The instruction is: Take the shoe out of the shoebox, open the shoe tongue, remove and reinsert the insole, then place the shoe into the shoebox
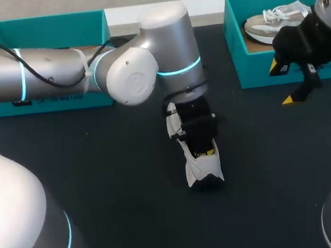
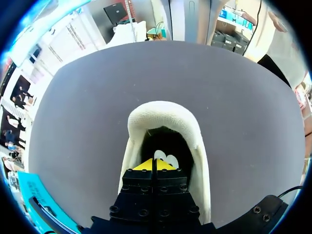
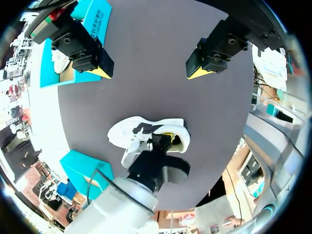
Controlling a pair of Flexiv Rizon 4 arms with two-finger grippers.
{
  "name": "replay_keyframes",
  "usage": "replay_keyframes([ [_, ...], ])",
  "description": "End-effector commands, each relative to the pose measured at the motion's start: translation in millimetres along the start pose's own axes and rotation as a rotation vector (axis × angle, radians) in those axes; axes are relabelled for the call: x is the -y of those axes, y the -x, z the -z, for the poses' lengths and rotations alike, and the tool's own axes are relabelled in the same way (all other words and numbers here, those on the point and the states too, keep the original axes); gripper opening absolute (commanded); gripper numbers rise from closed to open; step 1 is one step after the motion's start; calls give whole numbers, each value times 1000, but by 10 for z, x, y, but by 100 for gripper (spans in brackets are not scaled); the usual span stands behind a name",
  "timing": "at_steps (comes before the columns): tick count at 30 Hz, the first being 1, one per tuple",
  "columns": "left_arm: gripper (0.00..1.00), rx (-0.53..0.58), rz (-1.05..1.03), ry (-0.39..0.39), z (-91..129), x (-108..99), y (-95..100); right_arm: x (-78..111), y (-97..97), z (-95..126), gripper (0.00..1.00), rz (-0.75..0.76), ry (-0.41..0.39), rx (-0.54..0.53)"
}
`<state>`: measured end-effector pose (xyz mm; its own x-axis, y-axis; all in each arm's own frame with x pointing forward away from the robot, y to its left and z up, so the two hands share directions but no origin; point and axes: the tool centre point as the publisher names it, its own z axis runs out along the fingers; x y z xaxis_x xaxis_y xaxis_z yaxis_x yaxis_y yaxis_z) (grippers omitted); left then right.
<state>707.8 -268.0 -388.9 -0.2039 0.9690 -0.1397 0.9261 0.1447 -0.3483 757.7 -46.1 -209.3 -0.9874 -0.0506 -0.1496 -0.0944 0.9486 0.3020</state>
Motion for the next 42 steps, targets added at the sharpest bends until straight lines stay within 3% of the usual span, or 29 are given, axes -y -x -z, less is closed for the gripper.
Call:
replay_keyframes([
  [1, 0, -16, 2, 1, -124, -25, 90, 2, -7, -5, 100, 0, -2, 2],
  [10, 0, -45, 18, 1, -176, -52, 77, 2, -7, -5, 100, 0, -2, 2],
  [19, 0, -80, 14, 23, 227, 78, -32, 2, -7, -5, 100, 0, -2, 2],
  [30, 0, -195, 34, 224, 536, -36, -97, 2, -7, -5, 100, 0, -2, 2],
  [38, 0, -268, 76, 391, 584, -168, -138, 2, -7, -5, 100, 0, -2, 2],
  [40, 0, -277, 65, 390, 592, -201, -160, 2, -7, -5, 100, 0, -2, 2],
  [41, 8, -271, 78, 405, 599, -214, -171, 2, -7, -5, 100, 0, -2, 2],
  [42, 24, -283, 79, 413, 599, -229, -177, 2, -7, -5, 100, 0, -2, 2],
])
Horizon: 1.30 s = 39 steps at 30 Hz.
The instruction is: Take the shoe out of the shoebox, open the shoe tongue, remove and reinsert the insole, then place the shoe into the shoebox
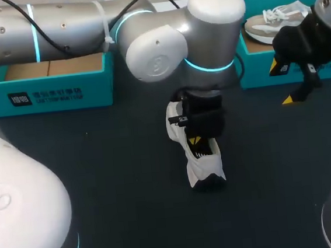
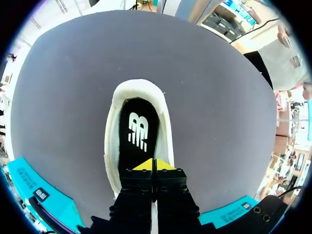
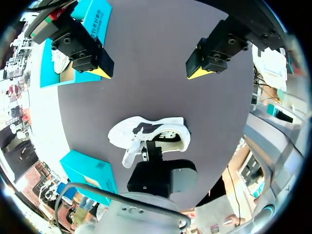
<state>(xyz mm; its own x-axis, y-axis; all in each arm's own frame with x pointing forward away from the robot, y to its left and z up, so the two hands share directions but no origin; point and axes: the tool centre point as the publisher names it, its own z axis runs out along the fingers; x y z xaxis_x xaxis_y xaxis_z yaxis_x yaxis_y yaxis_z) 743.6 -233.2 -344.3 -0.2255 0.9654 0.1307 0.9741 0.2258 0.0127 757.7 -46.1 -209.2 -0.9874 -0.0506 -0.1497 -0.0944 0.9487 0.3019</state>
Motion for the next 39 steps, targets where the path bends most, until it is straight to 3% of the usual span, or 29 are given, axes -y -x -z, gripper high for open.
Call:
replay_keyframes([
  [1, 44, -21, 9, 51, -1, -11, 20, 3, -7, -6, 100, 0, -2, 2],
  [2, 77, -19, 9, 51, -9, -28, 13, 3, -7, -6, 100, 0, -2, 2],
  [3, 97, -18, 10, 51, -15, -45, 11, 3, -7, -6, 100, 0, -2, 2],
  [4, 100, -17, 9, 53, -19, -61, 9, 3, -7, -6, 100, 0, -2, 2],
  [10, 100, 7, -2, 72, 0, -109, -5, 3, -7, -6, 100, 0, -2, 2],
  [18, 100, 73, 34, 162, -7, -230, -17, 3, -7, -6, 100, 0, -2, 2],
  [30, 100, 97, 24, 154, 24, -275, 16, 3, -7, -6, 100, 0, -2, 2],
  [39, 100, 130, -22, 114, 276, -374, -57, 3, -7, -6, 100, 0, -2, 2],
])
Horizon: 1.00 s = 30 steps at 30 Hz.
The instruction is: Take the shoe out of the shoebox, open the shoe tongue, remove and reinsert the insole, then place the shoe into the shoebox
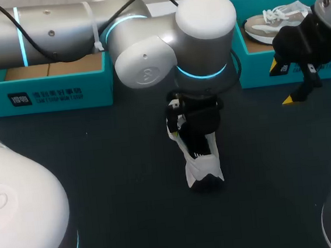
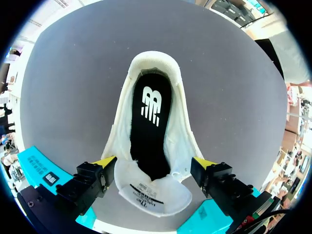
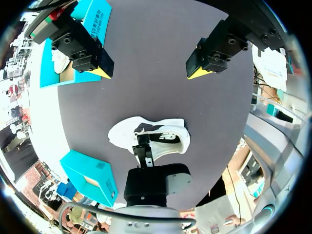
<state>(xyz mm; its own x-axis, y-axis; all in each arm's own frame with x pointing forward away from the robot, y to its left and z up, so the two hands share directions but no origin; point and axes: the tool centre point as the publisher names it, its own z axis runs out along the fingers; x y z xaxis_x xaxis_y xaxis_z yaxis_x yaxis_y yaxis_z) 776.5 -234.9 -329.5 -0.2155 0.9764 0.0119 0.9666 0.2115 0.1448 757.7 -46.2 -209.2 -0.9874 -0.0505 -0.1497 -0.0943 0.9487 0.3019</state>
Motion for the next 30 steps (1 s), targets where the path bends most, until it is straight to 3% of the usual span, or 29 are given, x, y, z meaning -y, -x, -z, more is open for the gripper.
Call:
replay_keyframes([
  [1, 100, 15, -15, -21, 142, -92, -122, 2, -7, -6, 100, 0, -2, 2],
  [10, 100, 25, -2, -16, 322, -254, -223, 2, -7, -6, 100, 0, -2, 2],
  [13, 93, 19, 4, -2, 384, -340, -248, 2, -7, -6, 100, 0, -2, 2],
  [17, 45, 29, 12, 9, 422, -450, -246, 2, -7, -6, 100, 0, -2, 2],
  [21, 25, 40, 20, 4, 428, -544, -244, 2, -7, -6, 100, 0, -2, 2],
  [30, 29, 17, -3, -2, 358, -634, -163, 2, -7, -6, 100, 0, -2, 2],
])
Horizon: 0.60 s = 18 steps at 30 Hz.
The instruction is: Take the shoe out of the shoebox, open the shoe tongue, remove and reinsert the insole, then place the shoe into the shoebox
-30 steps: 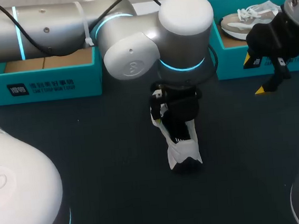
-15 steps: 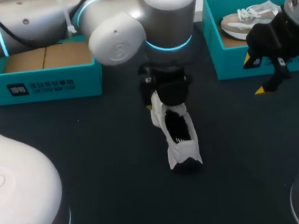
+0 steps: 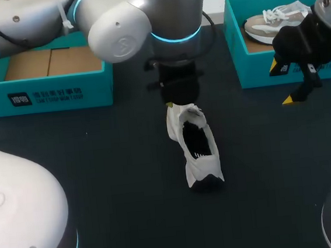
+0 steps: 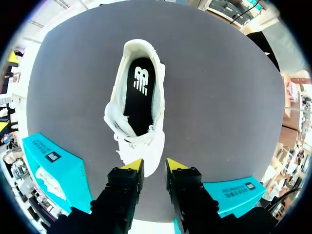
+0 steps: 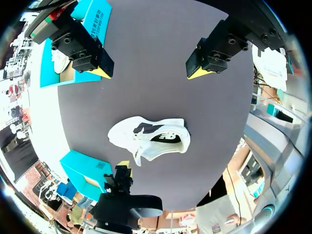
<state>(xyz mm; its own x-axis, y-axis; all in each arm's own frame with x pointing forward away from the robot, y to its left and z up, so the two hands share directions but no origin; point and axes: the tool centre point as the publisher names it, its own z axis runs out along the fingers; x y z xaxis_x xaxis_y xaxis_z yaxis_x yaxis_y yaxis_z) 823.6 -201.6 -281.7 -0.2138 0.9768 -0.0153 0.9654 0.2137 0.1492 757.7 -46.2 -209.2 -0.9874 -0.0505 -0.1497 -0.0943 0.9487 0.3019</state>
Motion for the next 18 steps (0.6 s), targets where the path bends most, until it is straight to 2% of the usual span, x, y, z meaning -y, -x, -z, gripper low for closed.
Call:
replay_keyframes([
  [1, 29, -11, -8, -9, -49, -61, 88, 2, -7, -6, 100, 0, -2, 2],
  [10, 30, -1, -34, -52, -207, -52, 224, 2, -7, -6, 100, 0, -2, 2],
  [18, 28, 10, -66, -87, -299, 77, 296, 2, -7, -6, 100, 0, -2, 2],
])
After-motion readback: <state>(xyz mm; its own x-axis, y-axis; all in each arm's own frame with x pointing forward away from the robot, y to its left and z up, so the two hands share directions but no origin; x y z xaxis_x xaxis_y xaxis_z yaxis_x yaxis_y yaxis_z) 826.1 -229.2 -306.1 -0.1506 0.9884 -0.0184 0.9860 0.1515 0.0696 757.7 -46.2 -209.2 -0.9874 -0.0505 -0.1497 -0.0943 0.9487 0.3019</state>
